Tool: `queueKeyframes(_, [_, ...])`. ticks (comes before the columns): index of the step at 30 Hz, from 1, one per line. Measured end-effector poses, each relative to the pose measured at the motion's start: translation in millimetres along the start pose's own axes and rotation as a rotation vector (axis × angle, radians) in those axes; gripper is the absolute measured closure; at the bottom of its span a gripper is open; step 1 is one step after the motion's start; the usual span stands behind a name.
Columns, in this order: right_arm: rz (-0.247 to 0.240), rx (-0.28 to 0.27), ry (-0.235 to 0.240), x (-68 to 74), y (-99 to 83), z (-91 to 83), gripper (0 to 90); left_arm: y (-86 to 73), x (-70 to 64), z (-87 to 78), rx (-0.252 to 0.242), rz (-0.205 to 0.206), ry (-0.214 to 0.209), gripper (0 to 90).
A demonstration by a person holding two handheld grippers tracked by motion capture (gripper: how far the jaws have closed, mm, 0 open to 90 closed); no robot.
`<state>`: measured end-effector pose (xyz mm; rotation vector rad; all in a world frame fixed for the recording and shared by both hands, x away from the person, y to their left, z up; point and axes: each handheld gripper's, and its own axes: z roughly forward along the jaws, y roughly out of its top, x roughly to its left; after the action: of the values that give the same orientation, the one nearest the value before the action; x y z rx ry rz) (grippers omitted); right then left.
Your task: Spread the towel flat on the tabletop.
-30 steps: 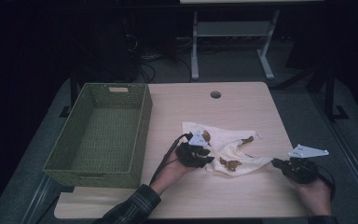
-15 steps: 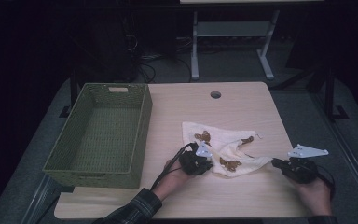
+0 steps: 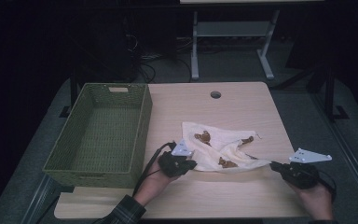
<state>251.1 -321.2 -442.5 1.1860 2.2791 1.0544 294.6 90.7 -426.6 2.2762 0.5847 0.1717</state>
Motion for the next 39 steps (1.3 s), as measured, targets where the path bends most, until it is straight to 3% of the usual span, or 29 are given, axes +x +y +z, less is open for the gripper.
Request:
queueKeyframes(3, [-0.009, 0.007, 0.035, 11.8, -5.3, -2.1, 88.6, -13.5, -5.7, -12.8, -0.002, -0.023, 0.005, 86.3])
queueKeyframes(14, [-0.054, 0.036, 0.112, 50.0, -25.3, -10.3, 88.4, -38.8, -18.6, -26.6, 0.059, -0.039, 0.026, 86.3])
queueKeyframes(18, [-0.066, 0.034, 0.119, 55.2, -28.0, -11.5, 75.1, -43.1, -17.0, -26.7, 0.074, -0.053, 0.04, 85.5])
queueKeyframes(22, [-0.032, -0.023, 0.12, 44.2, -16.9, -14.3, 69.7, -42.2, -17.4, -26.0, 0.051, -0.057, 0.051, 76.0])
queueKeyframes(26, [-0.024, -0.043, 0.072, 24.9, 2.7, -4.0, 69.7, -41.2, -16.0, -24.6, 0.043, -0.062, 0.061, 63.2])
queueKeyframes(34, [0.025, -0.04, 0.02, -30.8, 54.2, 45.8, 71.4, -40.7, -13.3, -19.3, 0.048, -0.064, 0.057, 51.7])
queueKeyframes(39, [0.055, 0.006, -0.017, -55.9, 68.6, 79.1, 71.4, -41.0, -13.4, -15.0, 0.055, -0.062, 0.05, 49.4])
